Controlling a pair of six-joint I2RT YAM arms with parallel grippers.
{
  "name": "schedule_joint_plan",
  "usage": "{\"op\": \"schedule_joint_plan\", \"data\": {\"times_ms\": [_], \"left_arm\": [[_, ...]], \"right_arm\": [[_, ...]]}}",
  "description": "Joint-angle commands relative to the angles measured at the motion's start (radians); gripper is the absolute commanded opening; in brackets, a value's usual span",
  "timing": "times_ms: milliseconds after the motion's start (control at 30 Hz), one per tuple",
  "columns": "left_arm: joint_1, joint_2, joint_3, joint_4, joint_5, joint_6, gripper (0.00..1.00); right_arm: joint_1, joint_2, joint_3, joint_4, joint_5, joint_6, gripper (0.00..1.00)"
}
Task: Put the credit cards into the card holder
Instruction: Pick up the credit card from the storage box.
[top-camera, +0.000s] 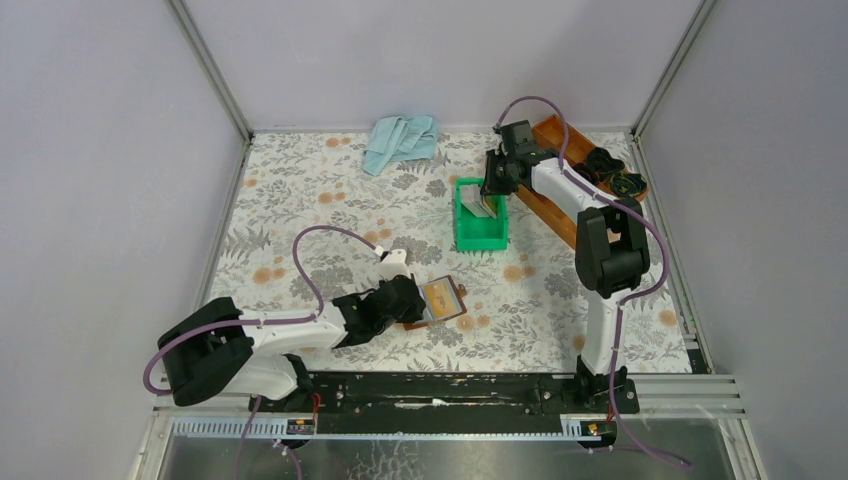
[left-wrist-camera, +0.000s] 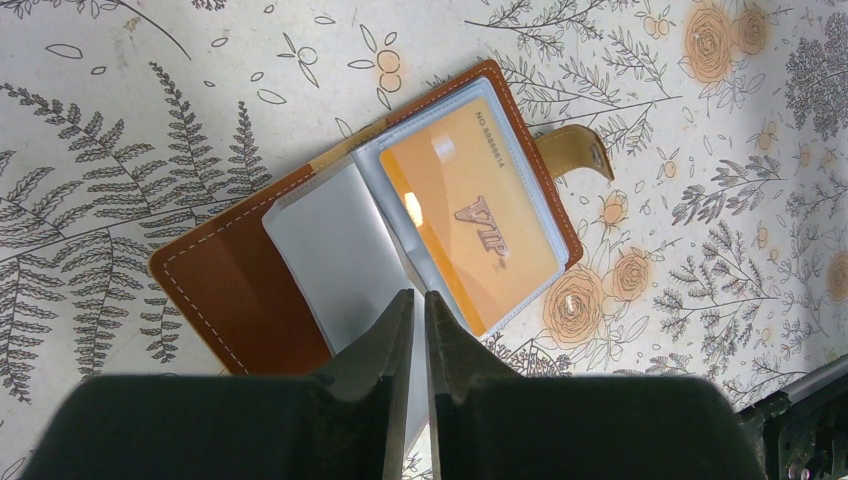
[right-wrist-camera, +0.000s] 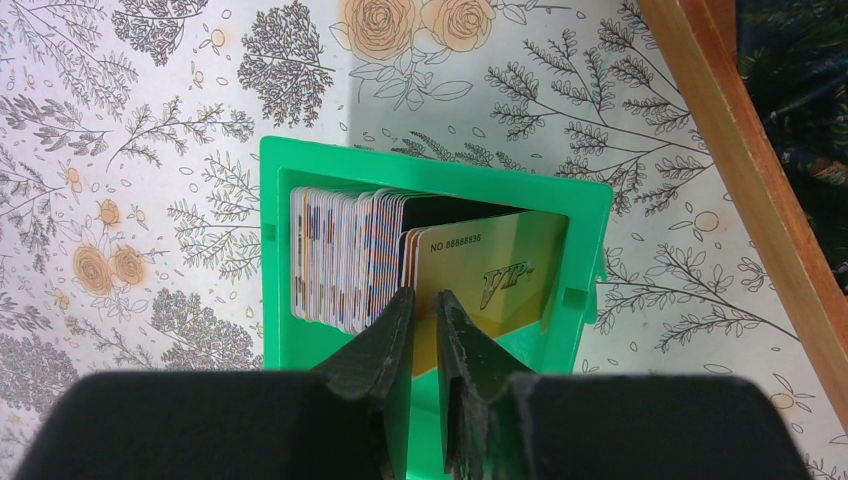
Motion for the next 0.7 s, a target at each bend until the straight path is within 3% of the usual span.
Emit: {"op": "schedule_joint_plan", "data": {"times_ms": [0,667], "left_arm": [[-0.009,-0.01,0.003,0.012,-0.023,0.014,0.15],[-0.009,-0.001,0.009,0.015,-0.02,0.019,0.14]], "right_arm": [[0.004,-0.052,0.005,-0.043,0.003,0.006,0.19],[0.004,-0.067,0.018,-0.043,-0.022,0.014,0.24]]}}
